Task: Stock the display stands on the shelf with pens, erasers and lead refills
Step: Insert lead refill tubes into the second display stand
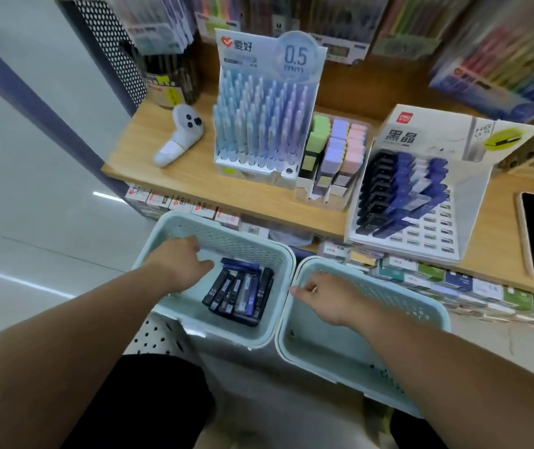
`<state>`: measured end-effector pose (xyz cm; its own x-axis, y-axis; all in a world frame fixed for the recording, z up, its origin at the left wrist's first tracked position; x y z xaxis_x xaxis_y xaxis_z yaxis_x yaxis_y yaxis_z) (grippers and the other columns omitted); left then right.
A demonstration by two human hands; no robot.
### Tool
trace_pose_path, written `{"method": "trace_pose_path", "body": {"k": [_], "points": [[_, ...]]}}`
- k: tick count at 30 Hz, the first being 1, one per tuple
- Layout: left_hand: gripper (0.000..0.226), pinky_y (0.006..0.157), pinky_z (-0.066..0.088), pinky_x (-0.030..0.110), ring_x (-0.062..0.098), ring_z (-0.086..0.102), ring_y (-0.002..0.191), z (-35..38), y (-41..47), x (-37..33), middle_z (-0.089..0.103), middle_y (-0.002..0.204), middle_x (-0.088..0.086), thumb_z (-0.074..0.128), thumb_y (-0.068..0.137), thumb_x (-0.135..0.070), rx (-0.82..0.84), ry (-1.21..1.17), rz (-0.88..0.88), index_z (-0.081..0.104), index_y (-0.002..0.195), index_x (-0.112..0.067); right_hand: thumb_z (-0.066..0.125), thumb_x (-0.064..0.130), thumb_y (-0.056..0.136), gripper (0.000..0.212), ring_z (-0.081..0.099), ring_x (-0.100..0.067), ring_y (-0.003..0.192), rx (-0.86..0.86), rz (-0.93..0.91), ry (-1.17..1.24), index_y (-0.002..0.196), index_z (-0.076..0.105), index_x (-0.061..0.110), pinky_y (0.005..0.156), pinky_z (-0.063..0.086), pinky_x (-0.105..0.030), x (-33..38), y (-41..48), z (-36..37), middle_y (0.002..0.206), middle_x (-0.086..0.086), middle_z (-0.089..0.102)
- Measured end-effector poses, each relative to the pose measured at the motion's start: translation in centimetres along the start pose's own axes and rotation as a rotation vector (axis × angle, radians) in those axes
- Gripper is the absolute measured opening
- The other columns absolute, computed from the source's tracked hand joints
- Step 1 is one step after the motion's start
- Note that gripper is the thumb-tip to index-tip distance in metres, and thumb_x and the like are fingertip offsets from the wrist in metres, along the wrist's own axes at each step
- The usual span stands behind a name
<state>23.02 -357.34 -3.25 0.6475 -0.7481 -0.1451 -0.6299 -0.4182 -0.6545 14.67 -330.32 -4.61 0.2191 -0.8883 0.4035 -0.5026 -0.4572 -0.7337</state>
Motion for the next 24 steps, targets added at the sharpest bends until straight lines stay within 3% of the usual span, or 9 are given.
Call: {"method": "trace_pose_path", "body": {"k": [4,8,12,18,20,24], "points": [[0.061,0.102,0.046,0.036,0.030,0.058,0.118,3.6,2.9,0.5,0.055,0.141,0.013,0.057,0.096,-0.049,0.089,-0.175,-0.075,0.046,0.145,-0.014,0.050,0.058,0.098,0.047,0.050,-0.018,0.064,-0.028,0.096,0.189,0.076,0.047,0.018,0.059,0.037,-0.031,-0.9,2.1,1.6,0.072,-0.002,0.050],[0.068,0.109,0.042,0.038,0.033,0.051,0.131,7.0,5.8,1.6,0.047,0.149,0.015,0.061,0.094,-0.049,0.169,-0.144,-0.104,0.043,0.147,-0.010,0.054,0.059,0.096,0.048,0.050,-0.017,0.063,-0.060,0.121,0.237,0.076,0.046,0.017,0.058,0.037,-0.031,-1.7,3.9,2.6,0.071,-0.002,0.050],[0.070,0.100,0.048,0.036,0.031,0.056,0.120,9.8,8.0,2.3,0.057,0.136,0.016,0.066,0.089,-0.054,0.201,-0.108,-0.177,0.049,0.139,-0.007,0.061,0.064,0.089,0.050,0.066,-0.022,0.083,-0.041,0.149,0.366,0.089,0.056,0.014,0.074,0.053,-0.039,-3.0,5.0,3.1,0.090,-0.005,0.066],[0.090,0.080,0.057,0.035,0.025,0.065,0.089,13.9,10.5,1.8,0.063,0.104,0.008,0.070,0.055,-0.086,0.179,-0.119,-0.273,0.059,0.108,-0.013,0.060,0.061,0.091,0.053,0.065,-0.028,0.083,-0.040,0.088,0.306,0.093,0.058,0.008,0.067,0.046,-0.035,-3.0,5.7,3.0,0.092,-0.016,0.066],[0.094,0.076,0.058,0.034,0.023,0.066,0.084,14.4,10.7,1.0,0.064,0.097,0.006,0.073,0.045,-0.086,0.178,-0.156,-0.289,0.059,0.103,-0.013,0.061,0.059,0.091,0.053,0.064,-0.028,0.081,-0.037,0.081,0.327,0.094,0.058,0.007,0.066,0.045,-0.034,-3.1,5.8,3.1,0.093,-0.018,0.066],[0.078,0.067,0.055,0.028,0.021,0.066,0.077,15.0,11.1,-0.1,0.067,0.085,0.004,0.082,0.050,-0.075,0.184,-0.170,-0.324,0.063,0.093,-0.013,0.061,0.061,0.090,0.053,0.065,-0.030,0.088,-0.032,0.073,0.355,0.097,0.058,0.008,0.076,0.053,-0.041,-3.2,5.9,3.4,0.096,-0.017,0.067]]}}
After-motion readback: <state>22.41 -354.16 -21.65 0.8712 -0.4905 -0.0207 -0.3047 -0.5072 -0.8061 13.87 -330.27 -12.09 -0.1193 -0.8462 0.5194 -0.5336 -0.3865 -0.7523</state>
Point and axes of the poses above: each hand's wrist, its own y-axis towards the middle knuckle, its own z-axis out of the palm, x = y × z, the point moved 5 cm from there along y, towards the middle knuckle
